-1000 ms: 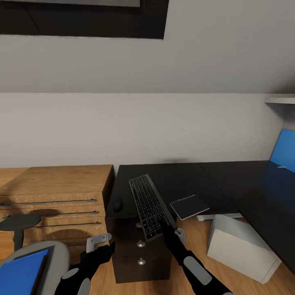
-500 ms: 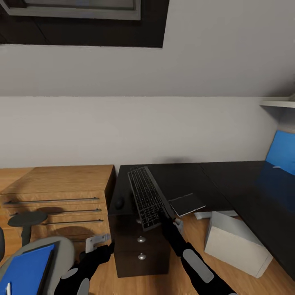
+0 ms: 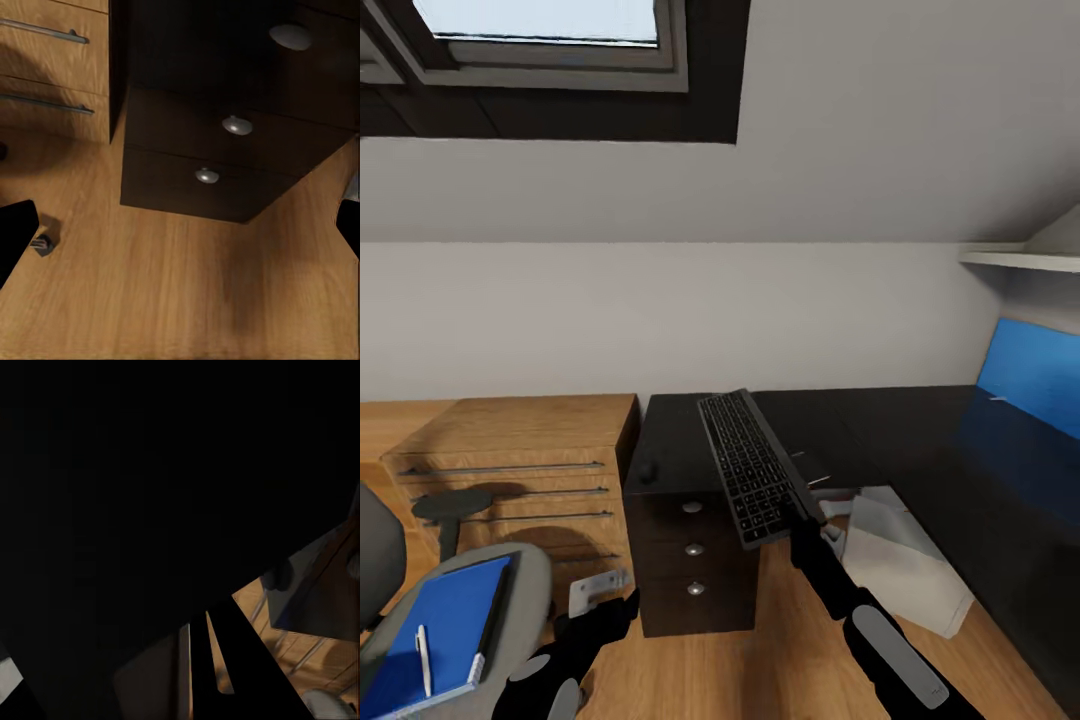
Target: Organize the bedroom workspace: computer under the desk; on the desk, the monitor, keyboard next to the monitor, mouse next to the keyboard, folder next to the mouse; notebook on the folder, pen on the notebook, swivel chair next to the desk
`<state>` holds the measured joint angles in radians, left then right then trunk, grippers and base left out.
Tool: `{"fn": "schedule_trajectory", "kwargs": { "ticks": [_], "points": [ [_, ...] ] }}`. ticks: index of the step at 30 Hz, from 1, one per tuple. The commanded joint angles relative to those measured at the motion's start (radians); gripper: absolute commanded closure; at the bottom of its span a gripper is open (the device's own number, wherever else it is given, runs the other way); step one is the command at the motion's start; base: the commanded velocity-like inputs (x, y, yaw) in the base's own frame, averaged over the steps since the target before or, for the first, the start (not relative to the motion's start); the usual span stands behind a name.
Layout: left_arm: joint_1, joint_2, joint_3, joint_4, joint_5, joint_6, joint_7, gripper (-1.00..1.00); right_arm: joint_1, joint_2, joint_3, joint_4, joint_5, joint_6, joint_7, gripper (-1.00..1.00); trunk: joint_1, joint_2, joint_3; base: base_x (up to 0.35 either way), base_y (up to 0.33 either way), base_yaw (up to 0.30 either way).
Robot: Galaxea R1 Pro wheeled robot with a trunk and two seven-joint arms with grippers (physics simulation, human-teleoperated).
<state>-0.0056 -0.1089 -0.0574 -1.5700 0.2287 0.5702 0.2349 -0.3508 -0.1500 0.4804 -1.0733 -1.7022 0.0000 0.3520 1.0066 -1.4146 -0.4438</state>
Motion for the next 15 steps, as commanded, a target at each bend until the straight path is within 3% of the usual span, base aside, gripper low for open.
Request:
{"fn": "schedule_trajectory", "kwargs": {
  "ticks": [1, 7, 15],
  "points": [
    [-0.001, 0.000, -0.001, -0.002, 0.011, 0.004, 0.009, -1.00, 0.000, -0.001, 0.003, 0.000, -0.014, 0.000, 0.009, 1.00, -0.005, 0.007, 0.002, -0.336, -0.127, 0.000],
    [-0.001, 0.000, -0.002, -0.001, 0.011, 0.004, 0.009, -1.00, 0.004, -0.003, 0.002, -0.001, -0.023, 0.000, 0.007, 1.00, -0.028, 0.049, 0.021, -0.325, -0.172, 0.000],
    [-0.001, 0.000, -0.002, -0.001, 0.010, 0.004, 0.009, -1.00, 0.004, -0.003, 0.002, 0.000, -0.072, -0.004, 0.003, 1.00, -0.058, 0.105, 0.046, -0.298, -0.216, 0.000]
  ]
}}
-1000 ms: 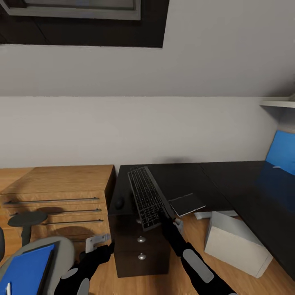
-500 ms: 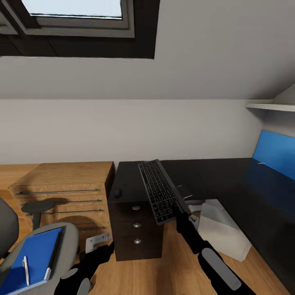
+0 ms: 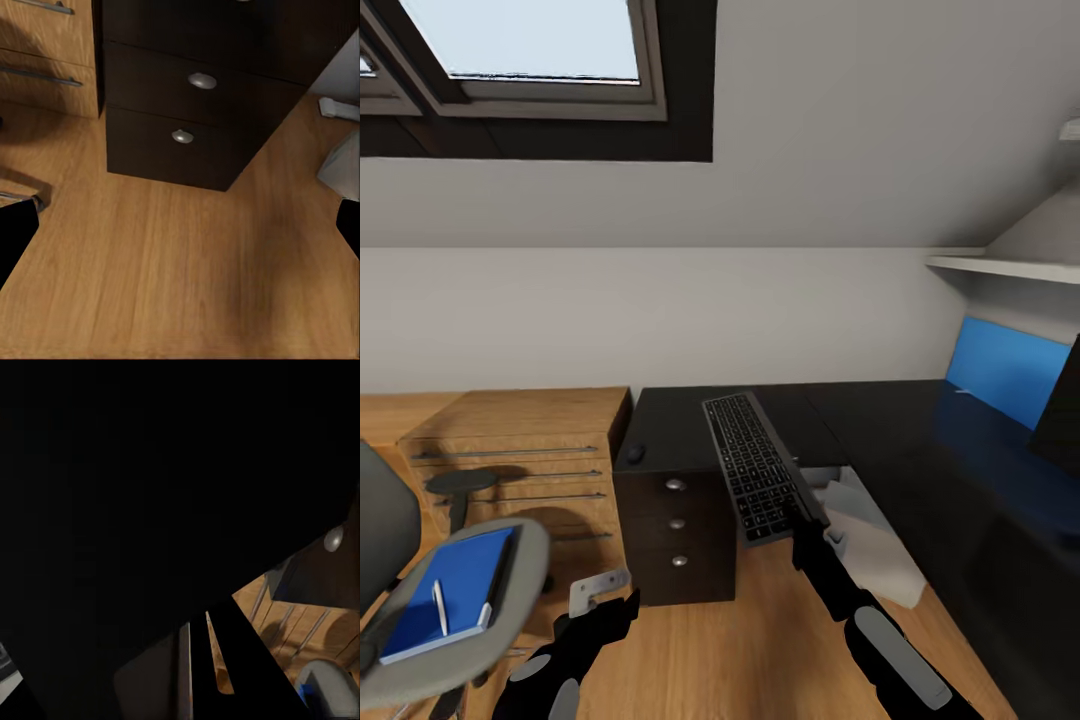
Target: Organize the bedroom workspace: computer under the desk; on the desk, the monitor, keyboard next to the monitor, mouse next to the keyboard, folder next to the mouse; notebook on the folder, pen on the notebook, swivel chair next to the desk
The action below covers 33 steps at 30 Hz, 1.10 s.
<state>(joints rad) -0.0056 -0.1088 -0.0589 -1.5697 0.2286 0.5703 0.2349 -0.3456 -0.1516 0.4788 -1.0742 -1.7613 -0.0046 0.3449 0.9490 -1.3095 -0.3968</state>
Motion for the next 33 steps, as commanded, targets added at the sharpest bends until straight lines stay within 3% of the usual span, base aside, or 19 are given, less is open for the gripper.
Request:
{"fn": "schedule_trajectory", "kwargs": {
  "ticks": [1, 24, 33],
  "points": [
    [-0.001, 0.000, -0.001, -0.001, 0.011, 0.004, 0.009, -1.00, -0.001, -0.001, 0.004, 0.000, -0.014, 0.000, 0.010, 1.00, -0.004, 0.007, 0.002, -0.296, -0.217, 0.000],
    [-0.001, 0.000, -0.001, -0.001, 0.012, 0.004, 0.008, -1.00, -0.001, -0.003, 0.002, 0.006, -0.014, 0.004, 0.009, 1.00, -0.093, 0.168, 0.074, -0.305, -0.175, 0.000],
    [-0.001, 0.000, -0.001, -0.001, 0.012, 0.005, 0.008, -1.00, -0.001, -0.024, 0.002, 0.008, -0.015, 0.006, 0.011, 1.00, -0.127, 0.231, 0.102, -0.328, -0.131, 0.000]
  ]
}}
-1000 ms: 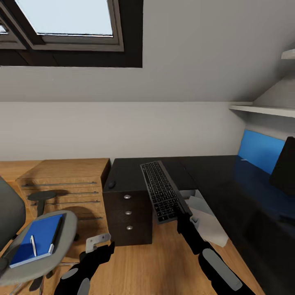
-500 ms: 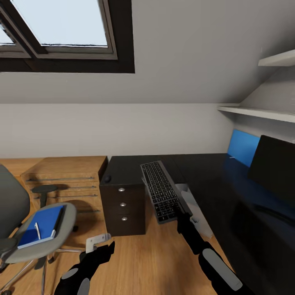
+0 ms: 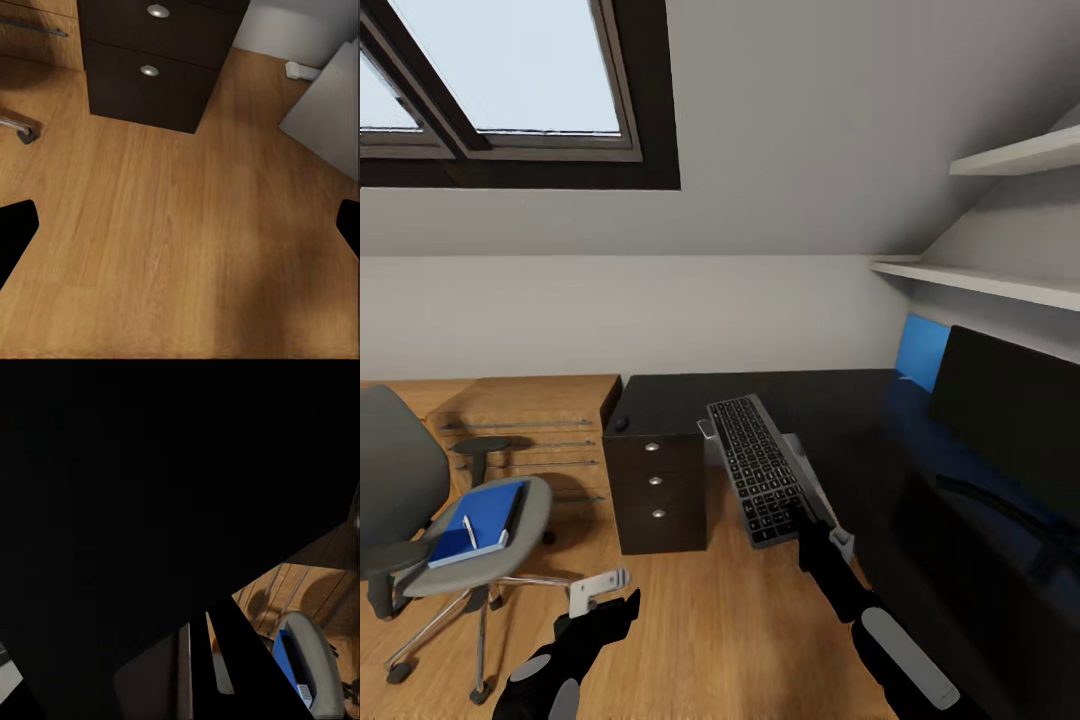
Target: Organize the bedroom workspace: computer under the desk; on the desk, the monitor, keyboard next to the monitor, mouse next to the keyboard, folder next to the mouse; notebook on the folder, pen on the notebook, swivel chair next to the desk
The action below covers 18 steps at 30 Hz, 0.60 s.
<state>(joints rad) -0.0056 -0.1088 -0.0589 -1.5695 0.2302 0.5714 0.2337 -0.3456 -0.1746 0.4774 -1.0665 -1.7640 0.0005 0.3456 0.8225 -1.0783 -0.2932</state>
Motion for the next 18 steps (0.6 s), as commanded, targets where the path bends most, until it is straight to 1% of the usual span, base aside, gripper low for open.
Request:
{"fn": "schedule_trajectory", "kwargs": {
  "ticks": [1, 6, 16, 18],
  "points": [
    [-0.001, 0.000, -0.001, -0.001, 0.011, 0.004, 0.009, -1.00, -0.001, -0.004, 0.004, 0.000, -0.013, 0.001, 0.010, 1.00, -0.004, 0.006, 0.002, -0.322, -0.187, 0.000],
    [-0.001, 0.000, -0.001, -0.001, 0.009, 0.003, 0.009, -1.00, -0.001, -0.010, 0.004, 0.000, -0.014, 0.001, 0.010, 1.00, -0.024, 0.041, 0.018, -0.307, -0.207, 0.000],
    [-0.001, 0.000, -0.001, -0.001, 0.009, 0.004, 0.010, -1.00, -0.001, -0.011, 0.004, 0.002, -0.014, 0.000, 0.011, 1.00, -0.062, 0.111, 0.049, -0.295, -0.227, 0.000],
    [-0.001, 0.000, -0.001, -0.001, 0.009, 0.004, 0.010, -1.00, -0.001, -0.011, 0.004, 0.014, -0.012, 0.000, 0.012, 1.00, -0.070, 0.125, 0.055, -0.290, -0.237, 0.000]
  ]
}}
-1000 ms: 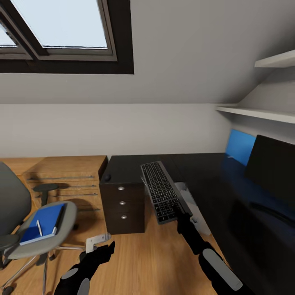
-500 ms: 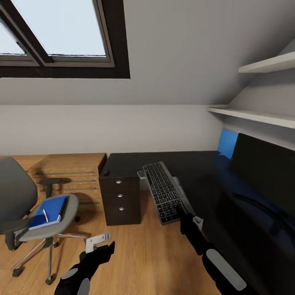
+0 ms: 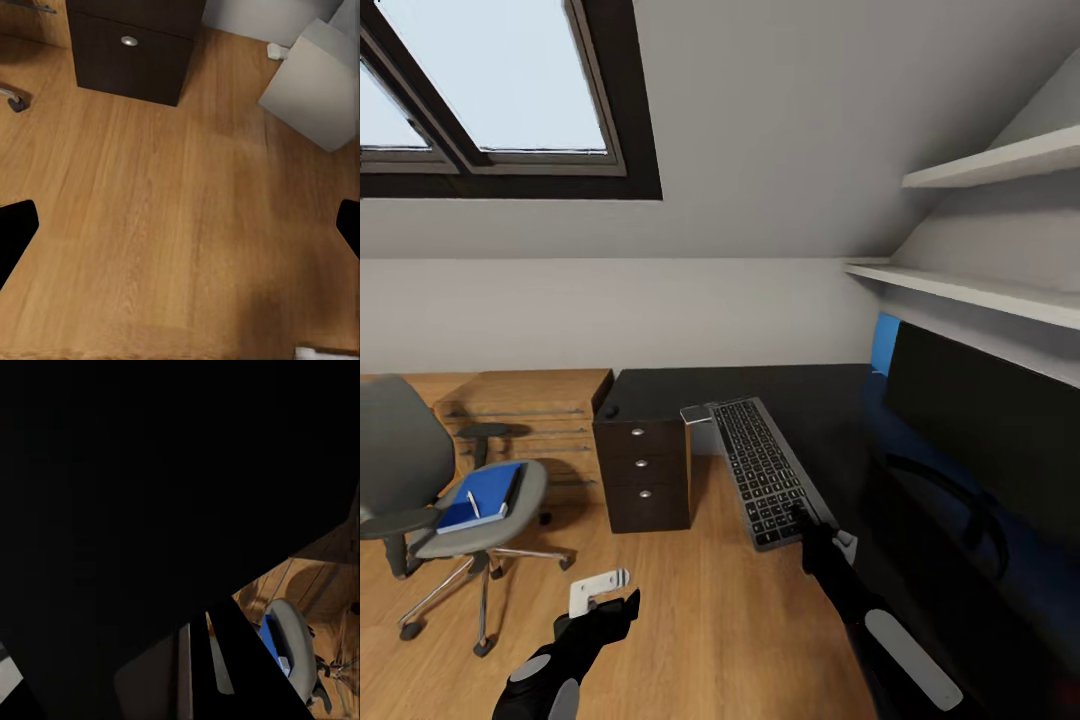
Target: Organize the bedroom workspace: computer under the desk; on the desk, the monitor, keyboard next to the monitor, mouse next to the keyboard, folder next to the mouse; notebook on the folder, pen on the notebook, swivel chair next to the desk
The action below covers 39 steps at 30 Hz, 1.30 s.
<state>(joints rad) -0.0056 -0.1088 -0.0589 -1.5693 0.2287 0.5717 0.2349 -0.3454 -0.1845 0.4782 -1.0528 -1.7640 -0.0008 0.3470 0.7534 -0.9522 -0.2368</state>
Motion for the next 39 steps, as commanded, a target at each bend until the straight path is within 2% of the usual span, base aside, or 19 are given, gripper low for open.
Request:
{"fn": "schedule_trajectory", "kwargs": {
  "ticks": [1, 10, 12, 13, 16, 21, 34, 39],
  "points": [
    [-0.001, 0.000, -0.001, -0.001, 0.011, 0.004, 0.009, -1.00, -0.001, -0.001, 0.003, 0.017, -0.013, 0.001, 0.010, 1.00, -0.001, -0.001, -0.001, -0.290, -0.237, 0.000],
    [-0.001, 0.000, -0.001, -0.001, 0.011, 0.004, 0.009, -1.00, -0.001, -0.001, -0.009, 0.032, -0.032, 0.001, 0.007, 1.00, -0.001, -0.001, -0.001, -0.287, -0.236, 0.000],
    [-0.001, 0.000, -0.001, -0.001, 0.011, 0.003, 0.009, -1.00, -0.001, -0.001, -0.029, 0.043, -0.036, 0.002, 0.006, 1.00, -0.001, -0.001, -0.001, -0.180, -0.160, 0.000],
    [-0.001, 0.000, -0.001, 0.000, 0.011, 0.002, 0.009, -1.00, -0.001, -0.001, -0.065, 0.061, -0.039, 0.004, 0.006, 1.00, -0.001, -0.001, -0.001, -0.066, -0.058, 0.000],
    [-0.001, 0.000, -0.001, 0.004, 0.010, 0.002, 0.009, -1.00, -0.001, -0.001, -0.101, 0.084, -0.039, 0.034, 0.006, 1.00, -0.001, -0.001, -0.001, -0.026, -0.039, 0.000],
    [-0.001, 0.000, -0.001, 0.007, 0.009, 0.002, 0.009, -1.00, -0.002, -0.001, -0.124, 0.130, -0.040, 0.046, 0.006, 1.00, -0.001, -0.001, -0.001, -0.003, -0.215, 0.000],
    [-0.001, 0.000, -0.002, 0.008, 0.009, 0.002, 0.009, -1.00, -0.002, -0.001, -0.140, 0.141, -0.038, 0.047, 0.003, 1.00, -0.001, -0.001, -0.001, 0.000, -0.305, 0.000],
    [-0.001, 0.000, -0.001, 0.008, 0.010, 0.001, 0.008, -1.00, -0.002, 0.001, -0.141, 0.154, -0.039, 0.047, 0.003, 1.00, -0.001, -0.001, -0.001, 0.000, -0.114, 0.000]
  ]
}}
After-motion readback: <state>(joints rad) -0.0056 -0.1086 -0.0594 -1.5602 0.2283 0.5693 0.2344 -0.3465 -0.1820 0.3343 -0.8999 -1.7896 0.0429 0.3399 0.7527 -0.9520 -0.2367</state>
